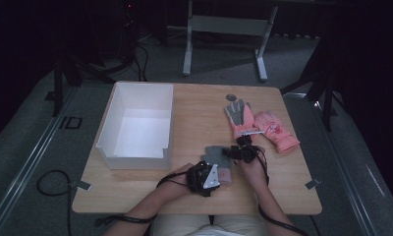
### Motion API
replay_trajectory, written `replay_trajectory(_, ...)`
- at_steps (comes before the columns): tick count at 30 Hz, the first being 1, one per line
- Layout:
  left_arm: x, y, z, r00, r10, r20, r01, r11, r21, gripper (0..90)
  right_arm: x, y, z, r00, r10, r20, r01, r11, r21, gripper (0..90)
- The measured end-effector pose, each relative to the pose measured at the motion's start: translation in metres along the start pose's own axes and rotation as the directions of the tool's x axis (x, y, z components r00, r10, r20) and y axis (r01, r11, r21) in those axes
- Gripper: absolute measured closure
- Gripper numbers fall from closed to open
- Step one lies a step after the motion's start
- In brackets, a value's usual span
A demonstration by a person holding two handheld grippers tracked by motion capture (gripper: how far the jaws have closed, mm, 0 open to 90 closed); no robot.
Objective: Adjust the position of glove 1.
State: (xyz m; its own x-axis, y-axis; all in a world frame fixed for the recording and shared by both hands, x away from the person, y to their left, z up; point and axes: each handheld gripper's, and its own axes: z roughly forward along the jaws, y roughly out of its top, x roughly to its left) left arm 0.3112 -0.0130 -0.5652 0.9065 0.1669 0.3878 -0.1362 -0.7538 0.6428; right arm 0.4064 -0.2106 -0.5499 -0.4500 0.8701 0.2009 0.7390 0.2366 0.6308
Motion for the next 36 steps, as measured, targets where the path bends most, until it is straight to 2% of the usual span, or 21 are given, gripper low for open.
replay_trajectory(2, 0.004, -0.001, 0.001, 0.9998, -0.002, 0.019, 0.002, 1.0000, -0.002, 45.4, -0.001, -0.002, 0.001, 0.9998, 0.020, -0.005, -0.020, 1.000, 0.004, 49.6)
replay_trajectory(4, 0.009, -0.003, 0.000, 0.9985, -0.030, 0.047, 0.031, 0.9993, -0.020, 50.3, -0.001, -0.002, 0.000, 0.9994, 0.030, -0.016, -0.030, 1.000, 0.006, 51.7)
replay_trajectory(5, 0.009, -0.003, 0.000, 0.9985, -0.030, 0.047, 0.031, 0.9993, -0.020, 53.0, -0.001, -0.002, 0.000, 0.9994, 0.030, -0.016, -0.030, 1.000, 0.006, 51.7)
replay_trajectory(6, 0.015, -0.005, -0.002, 0.9957, -0.054, 0.075, 0.056, 0.9981, -0.026, 53.0, 0.000, -0.003, 0.000, 0.9991, 0.035, -0.025, -0.035, 0.999, 0.004, 52.3)
replay_trajectory(7, 0.017, -0.005, -0.002, 0.9940, -0.063, 0.089, 0.066, 0.9975, -0.028, 59.0, 0.000, -0.004, 0.000, 0.9974, 0.047, -0.055, -0.046, 0.999, 0.007, 53.1)
replay_trajectory(8, 0.019, -0.006, -0.002, 0.9925, -0.070, 0.100, 0.074, 0.9968, -0.031, 61.0, -0.001, -0.004, 0.001, 0.9951, 0.060, -0.078, -0.060, 0.998, 0.003, 53.7)
replay_trajectory(10, 0.023, -0.007, -0.002, 0.9899, -0.077, 0.119, 0.081, 0.9963, -0.029, 63.3, -0.004, -0.005, 0.004, 0.9786, 0.105, -0.177, -0.105, 0.994, 0.009, 57.5)
replay_trajectory(11, 0.023, -0.007, -0.002, 0.9899, -0.077, 0.119, 0.081, 0.9963, -0.029, 64.1, -0.004, -0.005, 0.004, 0.9786, 0.105, -0.177, -0.105, 0.994, 0.009, 57.5)
replay_trajectory(12, 0.027, -0.007, -0.002, 0.9876, -0.083, 0.133, 0.087, 0.9960, -0.022, 64.1, -0.005, -0.005, 0.006, 0.9719, 0.122, -0.201, -0.123, 0.992, 0.009, 58.0)
replay_trajectory(17, 0.030, -0.006, -0.002, 0.9844, -0.092, 0.150, 0.095, 0.9955, -0.010, 66.8, -0.004, 0.004, 0.015, 0.9548, 0.138, -0.263, -0.130, 0.990, 0.048, 60.0)
replay_trajectory(18, 0.030, -0.006, -0.002, 0.9844, -0.092, 0.150, 0.095, 0.9955, -0.010, 67.0, -0.004, 0.004, 0.015, 0.9548, 0.138, -0.263, -0.130, 0.990, 0.048, 60.0)
replay_trajectory(19, 0.031, -0.007, -0.002, 0.9817, -0.110, 0.156, 0.113, 0.9935, -0.013, 67.4, 0.002, 0.009, 0.020, 0.9524, 0.129, -0.276, -0.114, 0.991, 0.069, 60.7)
replay_trajectory(24, 0.031, -0.008, -0.004, 0.9834, -0.112, 0.142, 0.114, 0.9935, -0.002, 67.7, 0.012, 0.016, 0.019, 0.9522, 0.101, -0.288, -0.090, 0.995, 0.051, 69.3)
replay_trajectory(25, 0.030, -0.008, -0.005, 0.9842, -0.115, 0.134, 0.116, 0.9932, 0.003, 67.7, 0.017, 0.019, 0.015, 0.9652, 0.048, -0.257, -0.038, 0.998, 0.043, 71.8)
replay_trajectory(26, 0.030, -0.008, -0.005, 0.9842, -0.115, 0.134, 0.116, 0.9932, 0.003, 67.7, 0.017, 0.019, 0.015, 0.9652, 0.048, -0.257, -0.038, 0.998, 0.043, 71.8)
replay_trajectory(27, 0.030, -0.007, -0.005, 0.9839, -0.120, 0.133, 0.120, 0.9928, 0.008, 67.7, 0.020, 0.020, 0.013, 0.9694, 0.021, -0.244, -0.012, 0.999, 0.039, 72.5)
replay_trajectory(29, 0.031, -0.006, -0.007, 0.9813, -0.136, 0.137, 0.135, 0.9907, 0.015, 68.1, 0.023, 0.020, 0.009, 0.9754, -0.004, -0.221, 0.011, 0.999, 0.032, 73.3)
replay_trajectory(32, 0.037, -0.003, -0.014, 0.9757, -0.164, 0.146, 0.162, 0.9865, 0.026, 68.7, 0.023, 0.023, -0.006, 0.9734, -0.016, -0.229, 0.015, 1.000, -0.004, 73.8)
replay_trajectory(36, 0.041, 0.003, -0.021, 0.9764, -0.160, 0.144, 0.160, 0.9870, 0.017, 68.7, 0.025, 0.026, -0.013, 0.9741, -0.030, -0.224, 0.027, 0.999, -0.017, 73.8)
